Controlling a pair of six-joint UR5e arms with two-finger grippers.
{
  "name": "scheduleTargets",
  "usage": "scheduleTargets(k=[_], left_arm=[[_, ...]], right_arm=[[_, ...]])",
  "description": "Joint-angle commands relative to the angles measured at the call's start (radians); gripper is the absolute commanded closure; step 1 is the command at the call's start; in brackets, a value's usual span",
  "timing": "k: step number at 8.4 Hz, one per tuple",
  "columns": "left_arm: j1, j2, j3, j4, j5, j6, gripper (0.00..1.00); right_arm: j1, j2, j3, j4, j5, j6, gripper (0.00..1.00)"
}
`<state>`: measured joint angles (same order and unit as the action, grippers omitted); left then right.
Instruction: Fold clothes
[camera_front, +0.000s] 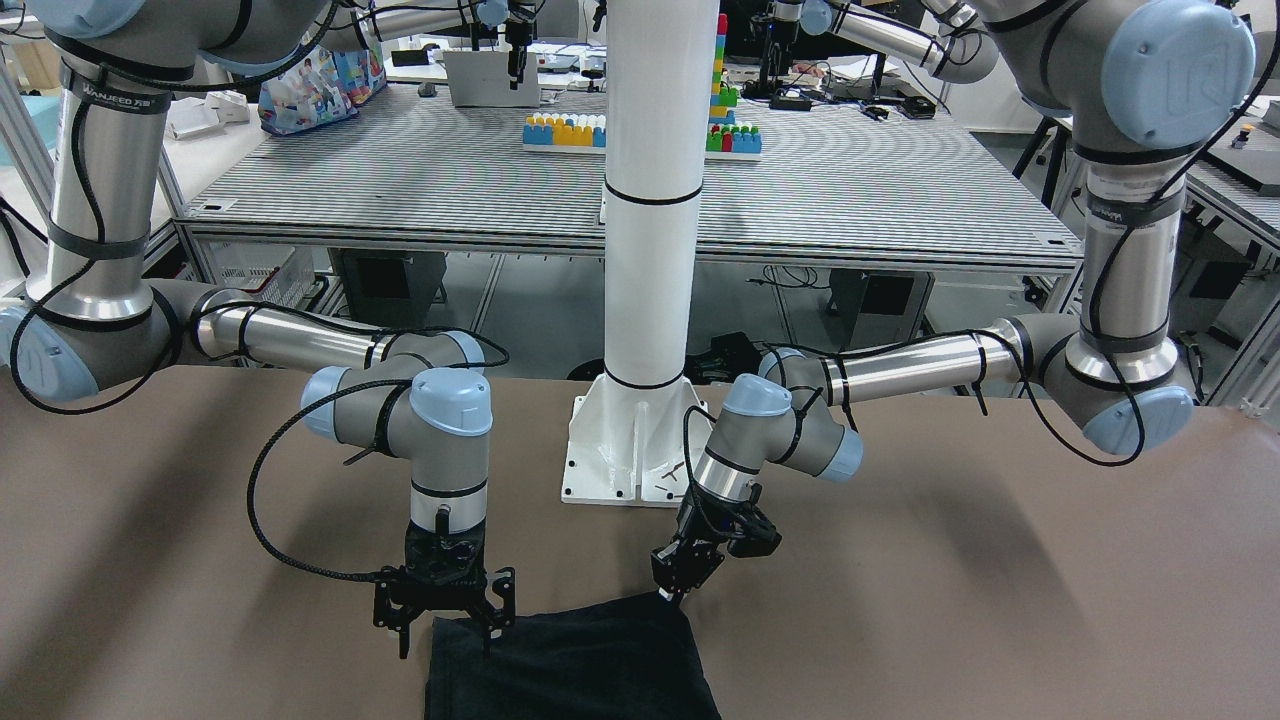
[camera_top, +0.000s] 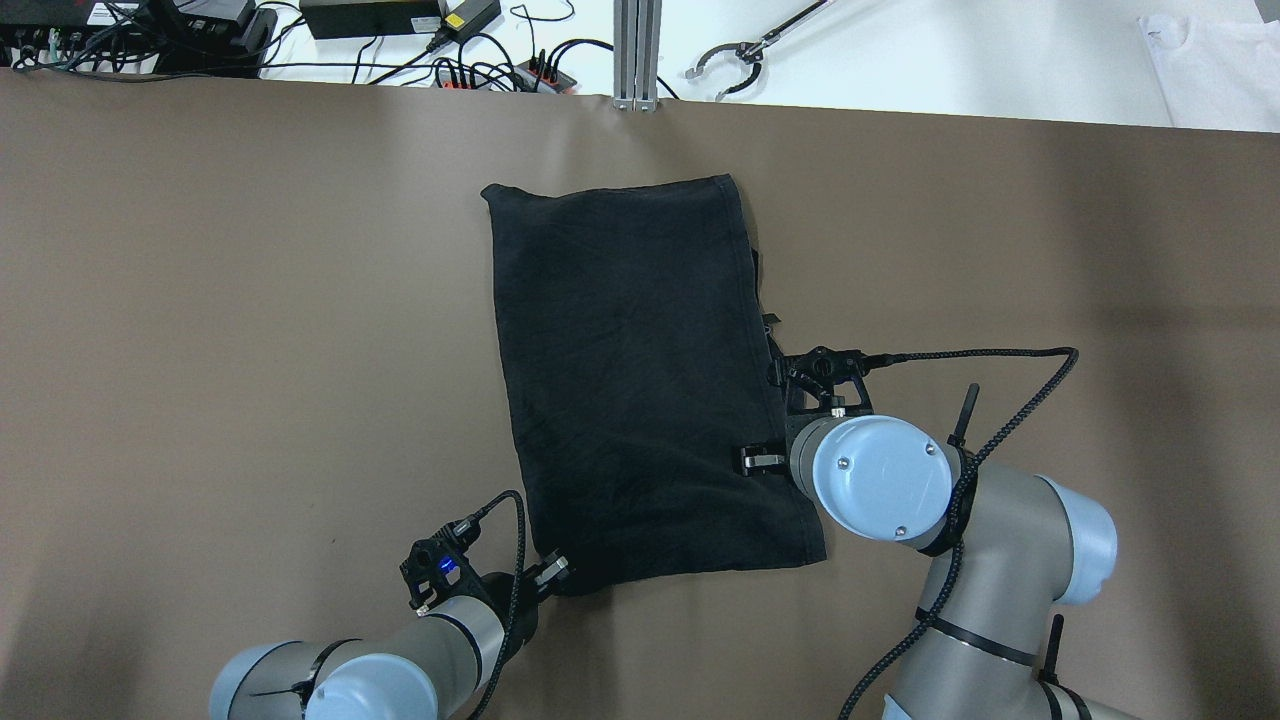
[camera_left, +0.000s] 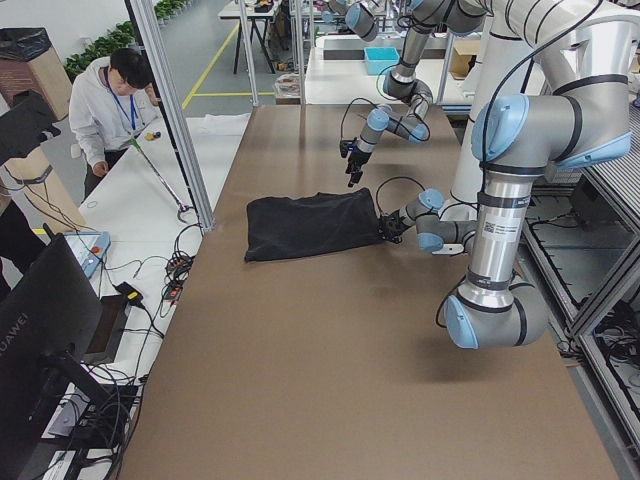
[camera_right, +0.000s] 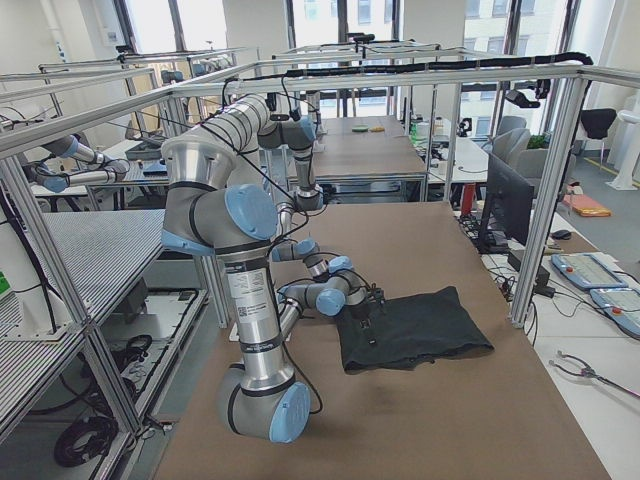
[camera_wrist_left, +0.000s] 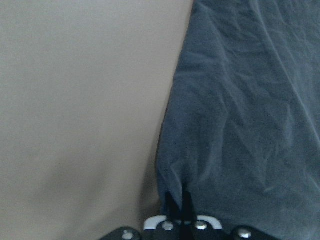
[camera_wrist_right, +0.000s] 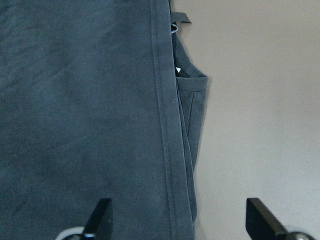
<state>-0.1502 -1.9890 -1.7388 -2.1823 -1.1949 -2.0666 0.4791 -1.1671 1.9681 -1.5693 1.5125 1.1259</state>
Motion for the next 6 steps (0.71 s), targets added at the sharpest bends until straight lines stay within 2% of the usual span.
scheduleTargets(k=[1,2,6], left_arm=[[0.001,0.08,-0.094,-0.007,-0.017,0.094,1.0],[0.003,0.138,-0.163,-0.007,-0.052,0.114,1.0],[0.021,0.168,-0.173,-0.027,-0.046,0.152,1.0]], right_arm=[[-0.002,0.0,0.0,0.0,0.0,0.002,0.06],[-0.002,0.0,0.0,0.0,0.0,0.002,0.06],[-0.01,0.006,0.003,0.0,0.0,0.027,0.06]])
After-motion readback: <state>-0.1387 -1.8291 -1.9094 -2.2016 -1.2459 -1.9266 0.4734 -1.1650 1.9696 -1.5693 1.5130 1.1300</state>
